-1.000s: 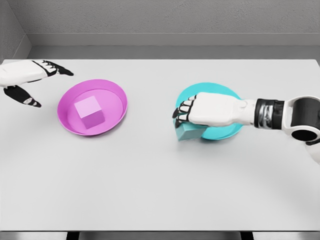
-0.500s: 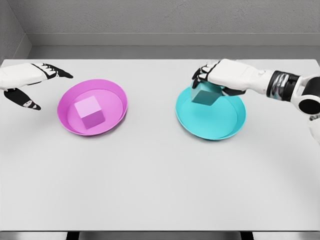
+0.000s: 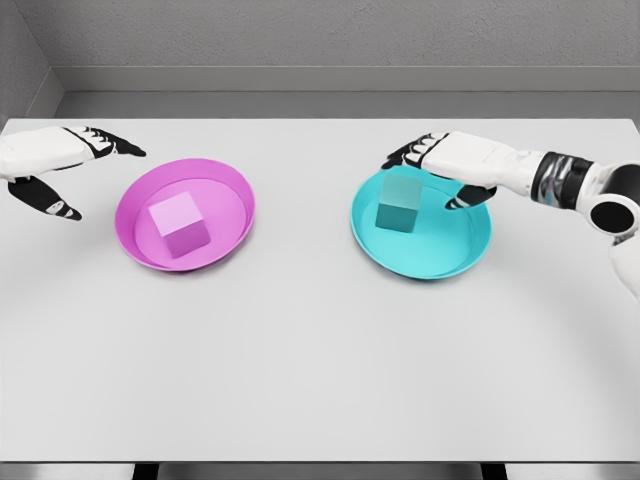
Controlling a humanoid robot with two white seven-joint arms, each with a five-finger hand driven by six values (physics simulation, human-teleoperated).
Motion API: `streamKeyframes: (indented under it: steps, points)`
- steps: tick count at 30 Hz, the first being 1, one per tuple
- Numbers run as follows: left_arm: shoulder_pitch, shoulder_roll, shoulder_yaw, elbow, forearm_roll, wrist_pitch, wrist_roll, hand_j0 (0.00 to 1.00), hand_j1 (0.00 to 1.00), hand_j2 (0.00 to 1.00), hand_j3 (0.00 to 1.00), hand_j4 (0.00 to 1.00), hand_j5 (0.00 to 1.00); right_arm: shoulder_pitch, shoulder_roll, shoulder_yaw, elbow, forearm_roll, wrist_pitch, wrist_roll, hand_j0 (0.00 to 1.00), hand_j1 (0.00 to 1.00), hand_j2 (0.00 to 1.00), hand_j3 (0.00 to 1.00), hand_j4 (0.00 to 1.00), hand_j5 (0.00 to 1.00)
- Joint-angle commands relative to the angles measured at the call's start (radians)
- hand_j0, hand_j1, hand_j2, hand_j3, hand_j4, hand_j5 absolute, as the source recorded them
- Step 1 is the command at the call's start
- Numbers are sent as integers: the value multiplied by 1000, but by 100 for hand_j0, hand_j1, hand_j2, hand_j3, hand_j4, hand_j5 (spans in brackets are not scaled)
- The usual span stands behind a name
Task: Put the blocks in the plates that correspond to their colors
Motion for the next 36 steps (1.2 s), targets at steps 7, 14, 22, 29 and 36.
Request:
streamKeyframes:
  steps: [7, 14, 22, 29, 36]
  points:
    - [2, 1, 1, 0, 8, 2, 0, 100, 100, 100, 100, 100, 100, 2, -4, -3, -2, -10, 3, 0, 100, 100, 100, 100, 100, 100]
    - [2, 0, 1, -3, 8, 2, 0, 100, 100, 100, 100, 100, 100, 8, -4, -1, -2, -10, 3, 0, 100, 100, 100, 100, 100, 100]
    - [2, 3, 4, -12, 9, 2, 0, 100, 100, 100, 100, 100, 100, 15, -18, -3, -7, -11, 3, 0, 100, 100, 100, 100, 100, 100]
    - [15, -3, -5, -16, 8, 2, 0, 100, 100, 100, 100, 100, 100, 8, -18, -3, -7, -14, 3, 0, 100, 100, 100, 100, 100, 100]
    - [17, -3, -3, -14, 6, 2, 0, 100, 100, 100, 100, 100, 100, 5, -24, -4, 2, -14, 3, 0, 100, 100, 100, 100, 100, 100]
